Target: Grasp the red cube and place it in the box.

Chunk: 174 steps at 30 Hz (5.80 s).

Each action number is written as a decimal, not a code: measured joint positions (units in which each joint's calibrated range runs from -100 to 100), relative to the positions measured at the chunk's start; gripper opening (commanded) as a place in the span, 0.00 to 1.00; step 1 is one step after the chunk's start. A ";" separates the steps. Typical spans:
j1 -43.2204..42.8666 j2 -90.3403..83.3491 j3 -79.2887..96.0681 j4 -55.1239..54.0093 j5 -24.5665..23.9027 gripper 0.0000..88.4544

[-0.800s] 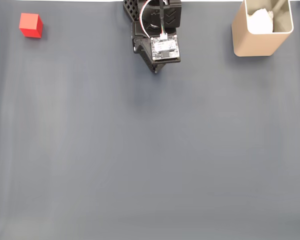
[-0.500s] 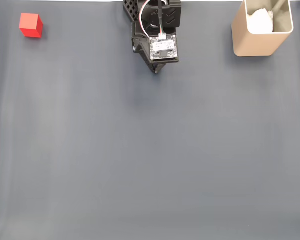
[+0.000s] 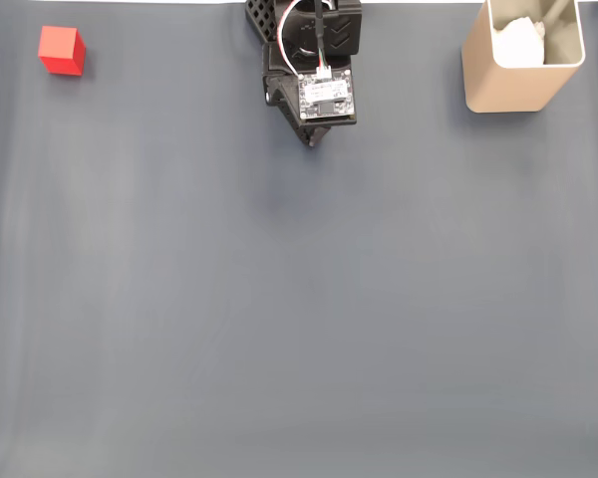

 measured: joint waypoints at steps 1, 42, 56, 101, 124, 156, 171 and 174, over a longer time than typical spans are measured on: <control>0.00 0.00 0.00 0.00 0.00 0.00; 0.08 0.18 0.00 -13.97 -0.05 0.00; 0.08 4.81 -6.92 -31.28 -0.49 0.00; 33.00 45.56 -62.75 -20.80 -1.22 0.00; 49.98 56.71 -70.22 -19.98 -4.05 0.03; 65.01 65.63 -70.22 -15.03 -5.03 0.14; 70.65 70.80 -70.31 -16.00 -5.03 0.23; 71.63 72.05 -71.40 -16.49 -5.03 0.24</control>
